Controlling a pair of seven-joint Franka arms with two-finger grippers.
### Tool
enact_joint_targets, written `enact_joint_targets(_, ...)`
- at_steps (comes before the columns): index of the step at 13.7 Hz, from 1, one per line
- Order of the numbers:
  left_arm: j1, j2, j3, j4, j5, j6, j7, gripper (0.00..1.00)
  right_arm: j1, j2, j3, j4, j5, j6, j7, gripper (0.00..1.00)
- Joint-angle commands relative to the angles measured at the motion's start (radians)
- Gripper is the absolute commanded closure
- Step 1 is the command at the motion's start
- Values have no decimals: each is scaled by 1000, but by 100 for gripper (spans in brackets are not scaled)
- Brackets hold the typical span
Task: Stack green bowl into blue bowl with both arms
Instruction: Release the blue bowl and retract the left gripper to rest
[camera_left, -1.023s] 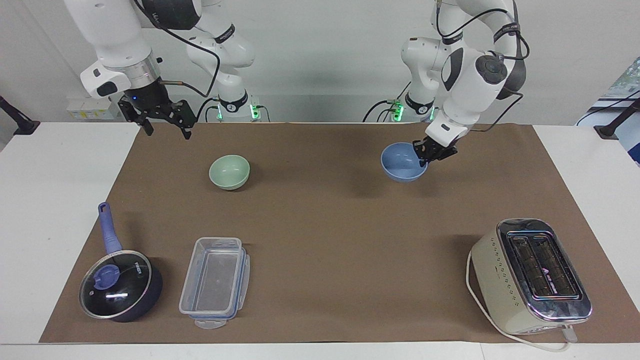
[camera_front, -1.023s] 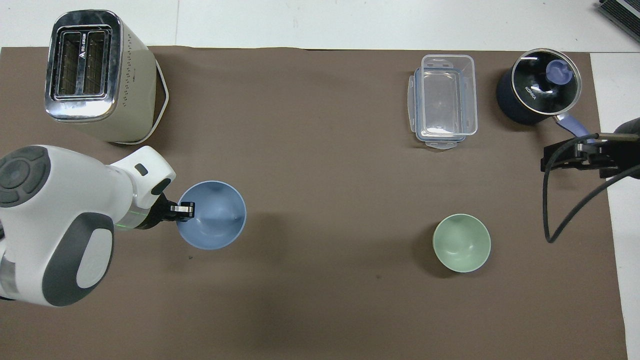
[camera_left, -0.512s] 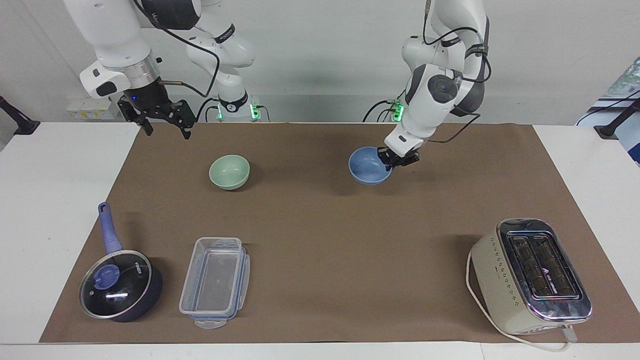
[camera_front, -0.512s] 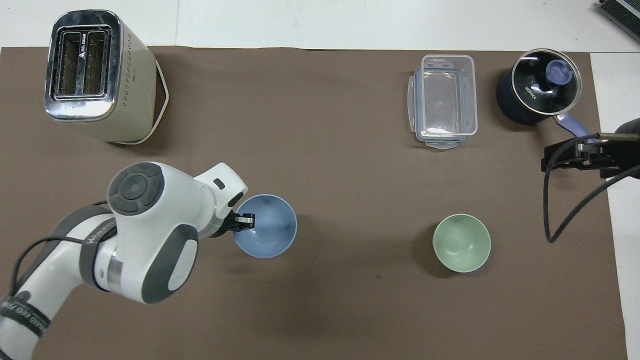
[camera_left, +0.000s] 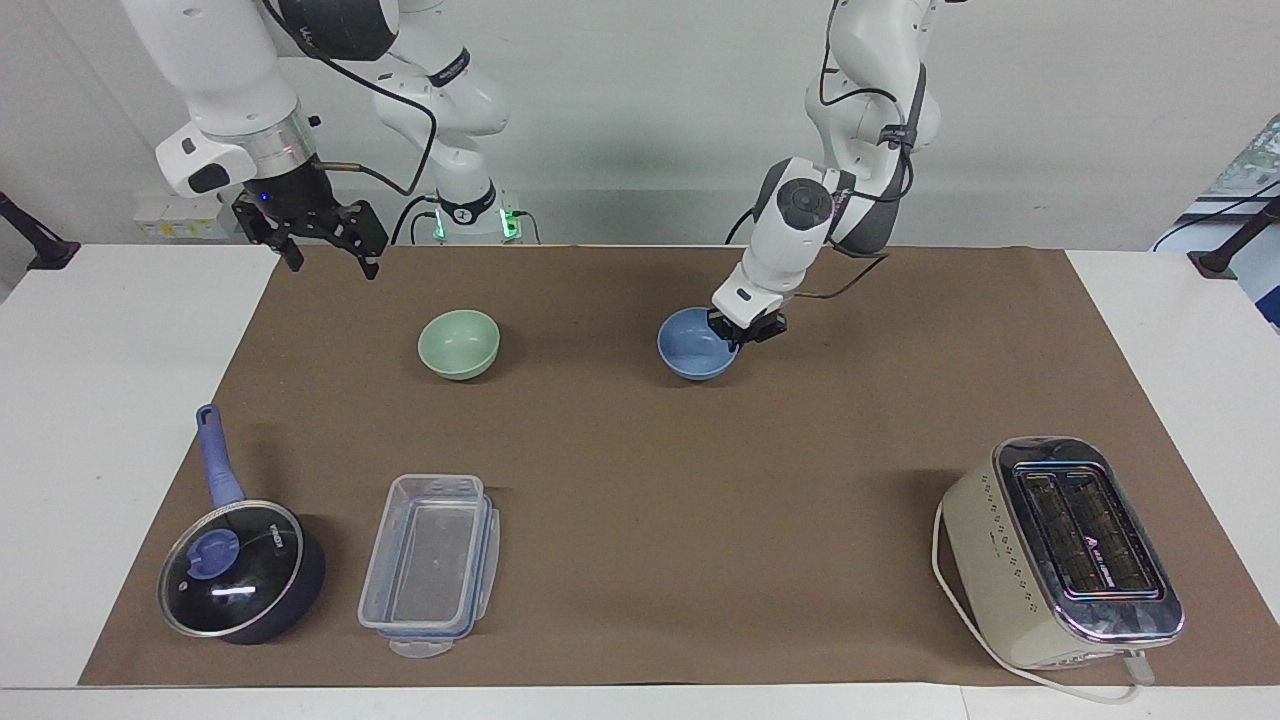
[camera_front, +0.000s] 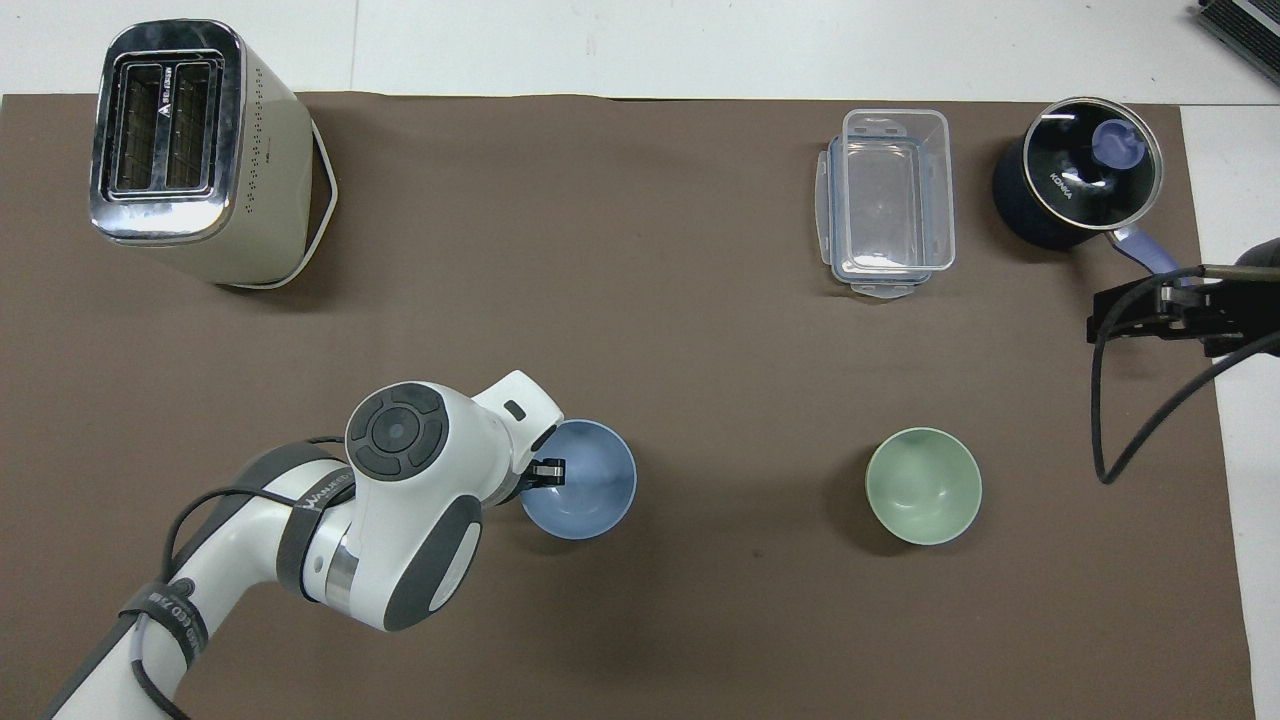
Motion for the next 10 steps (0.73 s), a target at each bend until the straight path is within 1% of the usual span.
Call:
enact_joint_targets(1,-30,-2,16,-25,-15,55,-36,67,-11,-23,4,-32,-1,23,-2,0)
enact_joint_targets(2,-30,-1,18,-22,-15,60,-38,24,-11,-23,4,-32,-1,23,-2,0)
enact_joint_targets(3,-27,2,19,-12,-15,51,-41,0,-11,-23,4,-32,-1,23,-2,0)
enact_joint_targets(5,-1,-10,22,23,-15,26,-29,0,-11,-23,4,-32,-1,23,-2,0)
enact_joint_targets(8,63,-13,26,120,-9,-87,-29,0,-11,-23,4,-30,-1,23,-2,0)
enact_joint_targets(10,111,-18,27,166,13,-149,-26,0,-11,-22,4,-30,-1,23,-1,0)
